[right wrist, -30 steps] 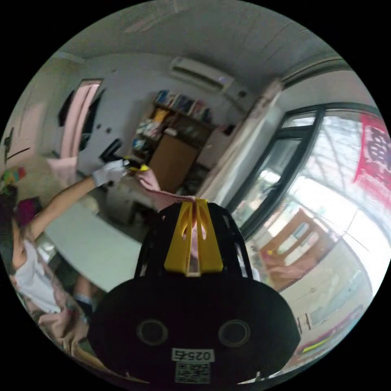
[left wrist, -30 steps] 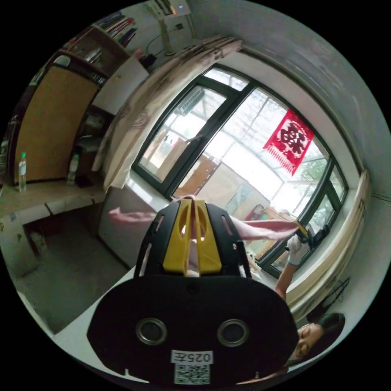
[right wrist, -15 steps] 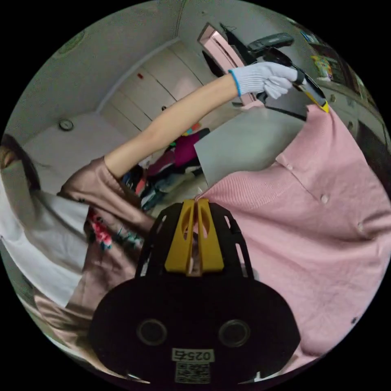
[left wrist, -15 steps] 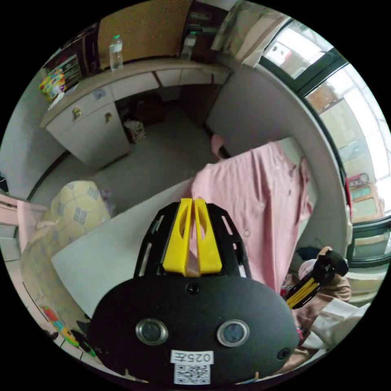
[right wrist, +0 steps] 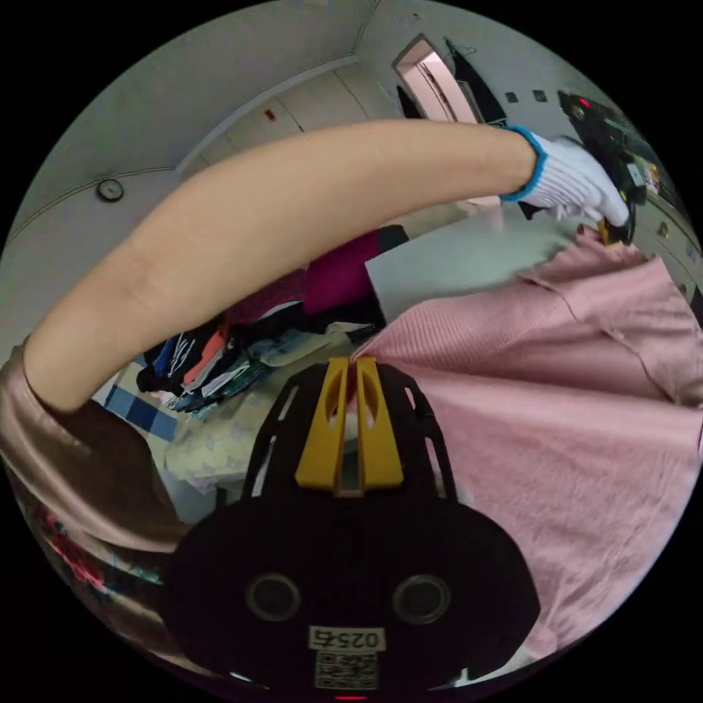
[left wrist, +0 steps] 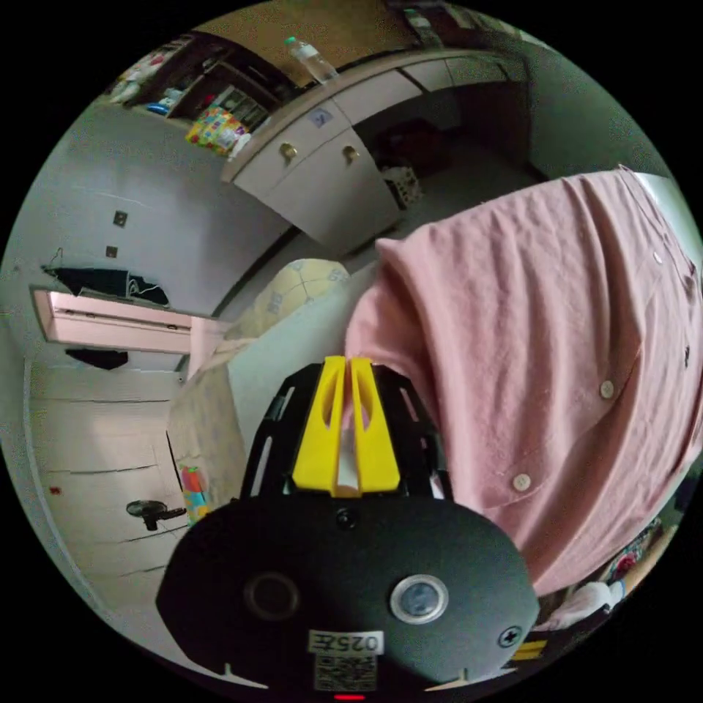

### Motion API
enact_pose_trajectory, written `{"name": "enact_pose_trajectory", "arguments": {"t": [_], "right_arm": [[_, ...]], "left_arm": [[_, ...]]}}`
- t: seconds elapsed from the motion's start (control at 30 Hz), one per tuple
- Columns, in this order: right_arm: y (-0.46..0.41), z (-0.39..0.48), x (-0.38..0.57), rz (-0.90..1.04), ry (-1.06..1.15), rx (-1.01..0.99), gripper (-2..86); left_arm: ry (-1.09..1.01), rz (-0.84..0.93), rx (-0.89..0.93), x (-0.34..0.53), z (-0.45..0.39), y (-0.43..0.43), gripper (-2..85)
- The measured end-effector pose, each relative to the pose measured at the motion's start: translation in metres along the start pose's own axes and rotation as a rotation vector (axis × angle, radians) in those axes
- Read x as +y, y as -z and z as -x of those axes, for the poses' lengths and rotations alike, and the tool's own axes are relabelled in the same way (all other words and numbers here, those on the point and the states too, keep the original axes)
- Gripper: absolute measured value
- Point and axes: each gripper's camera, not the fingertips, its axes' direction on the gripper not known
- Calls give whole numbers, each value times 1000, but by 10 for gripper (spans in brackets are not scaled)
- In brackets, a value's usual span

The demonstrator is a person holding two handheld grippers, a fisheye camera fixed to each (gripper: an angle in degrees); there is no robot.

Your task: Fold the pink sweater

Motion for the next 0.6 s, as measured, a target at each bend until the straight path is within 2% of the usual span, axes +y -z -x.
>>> {"name": "enact_pose_trajectory", "arguments": {"t": [0.07, 0.13, 0.2, 0.27, 0.3, 0.37, 0.4, 0.47, 0.6], "right_arm": [[9, -7, 12, 10, -7, -19, 113], [35, -6, 33, 0, 14, -60, 150], [75, 0, 63, -42, 35, -23, 158], [151, 7, 115, -184, 1, 132, 156], [172, 6, 128, -212, -26, 185, 156], [262, -10, 181, -302, -205, 448, 159], [284, -16, 196, -329, -258, 524, 158], [358, -42, 248, -398, -464, 765, 158], [424, -85, 295, -386, -682, 958, 168]], "left_arm": [[109, -111, -79, 24, 15, 8, 15], [232, -174, -64, 46, 41, 16, 33], [352, -219, 88, 75, 75, 25, 39], [446, -400, 300, 132, 99, 48, 36], [436, -435, 358, 145, 99, 54, 37], [336, -554, 585, 192, 70, 76, 39], [297, -579, 631, 201, 57, 82, 39], [130, -654, 757, 222, -9, 103, 45], [-100, -667, 899, 196, -107, 116, 71]]}}
